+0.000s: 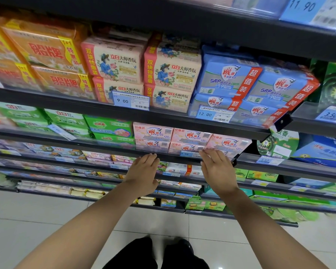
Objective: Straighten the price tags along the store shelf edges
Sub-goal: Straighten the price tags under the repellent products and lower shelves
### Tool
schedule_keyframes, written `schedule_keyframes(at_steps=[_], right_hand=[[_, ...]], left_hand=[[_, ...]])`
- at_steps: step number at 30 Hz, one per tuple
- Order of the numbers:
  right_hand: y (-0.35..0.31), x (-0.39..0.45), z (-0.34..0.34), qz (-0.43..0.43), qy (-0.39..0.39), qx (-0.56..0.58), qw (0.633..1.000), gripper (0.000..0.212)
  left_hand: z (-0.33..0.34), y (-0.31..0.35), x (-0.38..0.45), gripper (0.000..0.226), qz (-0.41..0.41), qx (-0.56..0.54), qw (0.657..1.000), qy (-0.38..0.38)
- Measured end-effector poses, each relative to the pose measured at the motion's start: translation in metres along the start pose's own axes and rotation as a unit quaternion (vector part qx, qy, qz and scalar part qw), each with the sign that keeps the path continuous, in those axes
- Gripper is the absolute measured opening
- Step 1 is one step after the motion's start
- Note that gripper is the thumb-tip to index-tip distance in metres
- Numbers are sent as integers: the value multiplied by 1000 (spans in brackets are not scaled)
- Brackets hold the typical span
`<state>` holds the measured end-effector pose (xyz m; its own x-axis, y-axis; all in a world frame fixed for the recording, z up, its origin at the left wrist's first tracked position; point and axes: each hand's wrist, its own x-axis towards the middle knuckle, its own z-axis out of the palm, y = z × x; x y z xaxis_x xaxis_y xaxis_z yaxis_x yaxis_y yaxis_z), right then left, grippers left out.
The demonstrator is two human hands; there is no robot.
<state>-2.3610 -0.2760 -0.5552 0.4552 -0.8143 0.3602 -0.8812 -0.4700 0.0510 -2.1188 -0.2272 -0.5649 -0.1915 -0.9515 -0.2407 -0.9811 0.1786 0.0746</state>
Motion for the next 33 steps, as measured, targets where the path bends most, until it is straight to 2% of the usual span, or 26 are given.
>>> schedule_keyframes(at_steps=[13, 19, 23, 28, 33], right_hand=[[1, -5, 2, 7, -59, 1, 998, 44], [6, -1, -3, -20, -105, 0, 994, 49], [5, 1, -18, -70, -88, 34, 993, 51], [-4, 17, -39, -149, -50, 105, 982, 44], [-25, 37, -58, -226, -29, 179, 957, 40]], left_hand=[[1, 6, 0, 71, -17, 5, 1000, 1], [-5, 14, -1, 70, -29, -15, 999, 22], [-12, 21, -15, 66, -47, -51, 995, 73], [-30, 21, -49, 56, -73, -73, 974, 203], [-50, 21, -94, 61, -148, -67, 956, 246]])
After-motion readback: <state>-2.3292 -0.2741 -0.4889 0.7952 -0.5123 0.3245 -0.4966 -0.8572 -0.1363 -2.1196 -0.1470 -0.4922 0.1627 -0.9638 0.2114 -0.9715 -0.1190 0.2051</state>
